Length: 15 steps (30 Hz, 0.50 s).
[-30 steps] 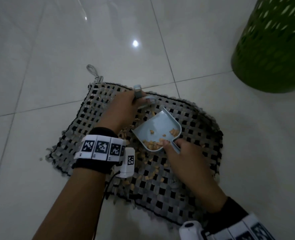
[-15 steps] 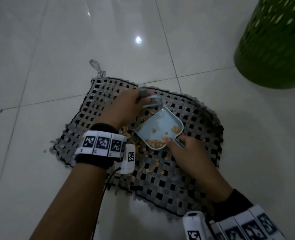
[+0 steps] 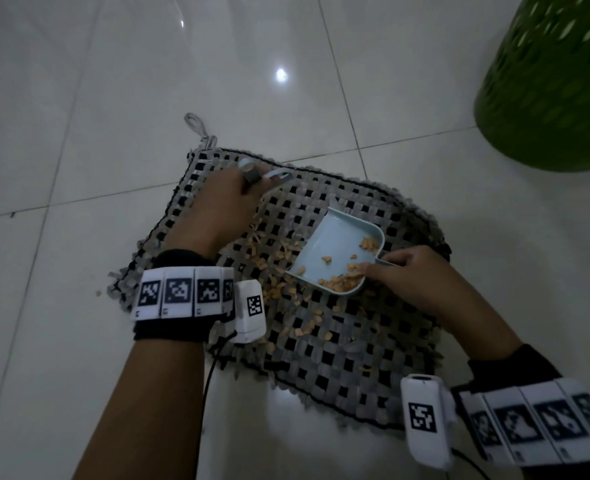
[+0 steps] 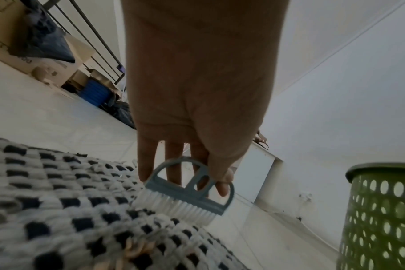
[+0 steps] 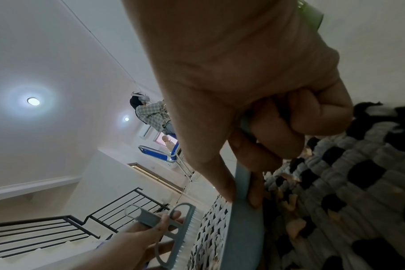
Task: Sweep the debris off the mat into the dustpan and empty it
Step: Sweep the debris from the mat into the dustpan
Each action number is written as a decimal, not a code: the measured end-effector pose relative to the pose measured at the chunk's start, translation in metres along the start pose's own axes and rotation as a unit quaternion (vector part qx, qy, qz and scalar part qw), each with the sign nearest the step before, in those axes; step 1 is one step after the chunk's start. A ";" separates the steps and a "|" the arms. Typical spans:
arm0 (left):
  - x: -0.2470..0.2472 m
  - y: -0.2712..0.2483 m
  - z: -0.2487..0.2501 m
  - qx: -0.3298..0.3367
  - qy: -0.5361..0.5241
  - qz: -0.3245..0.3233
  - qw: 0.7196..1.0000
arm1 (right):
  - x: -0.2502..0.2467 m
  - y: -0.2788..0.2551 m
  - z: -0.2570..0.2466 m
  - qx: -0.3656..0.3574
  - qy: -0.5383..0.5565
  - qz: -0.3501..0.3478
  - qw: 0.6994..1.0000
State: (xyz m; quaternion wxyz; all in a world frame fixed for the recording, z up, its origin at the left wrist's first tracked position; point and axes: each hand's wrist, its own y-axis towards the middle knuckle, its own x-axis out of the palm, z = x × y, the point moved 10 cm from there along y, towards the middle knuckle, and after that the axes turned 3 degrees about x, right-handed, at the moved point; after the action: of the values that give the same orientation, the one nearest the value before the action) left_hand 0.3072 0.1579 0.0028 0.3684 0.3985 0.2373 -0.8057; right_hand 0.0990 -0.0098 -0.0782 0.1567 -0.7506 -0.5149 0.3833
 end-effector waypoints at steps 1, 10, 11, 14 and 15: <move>0.004 0.000 -0.002 -0.004 0.018 0.006 1.000 | 0.000 0.000 0.000 0.001 -0.001 -0.001 1.000; 0.056 -0.034 0.022 0.026 -0.006 -0.130 0.991 | -0.001 0.005 -0.002 0.000 -0.035 -0.005 0.999; 0.045 -0.034 0.021 0.019 -0.019 -0.110 0.994 | -0.001 0.006 -0.003 0.002 -0.039 -0.007 0.999; -0.002 -0.035 0.000 -0.019 -0.009 0.016 1.000 | -0.001 0.006 -0.006 0.005 -0.062 -0.019 0.998; -0.014 -0.036 -0.012 -0.033 0.016 0.055 0.998 | -0.001 0.006 -0.007 0.005 -0.070 -0.022 0.997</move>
State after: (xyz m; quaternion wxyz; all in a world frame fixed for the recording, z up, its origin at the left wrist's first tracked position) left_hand 0.2903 0.1934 0.0107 0.4211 0.4114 0.2475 -0.7696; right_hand 0.1080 -0.0125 -0.0768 0.1326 -0.7096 -0.5393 0.4336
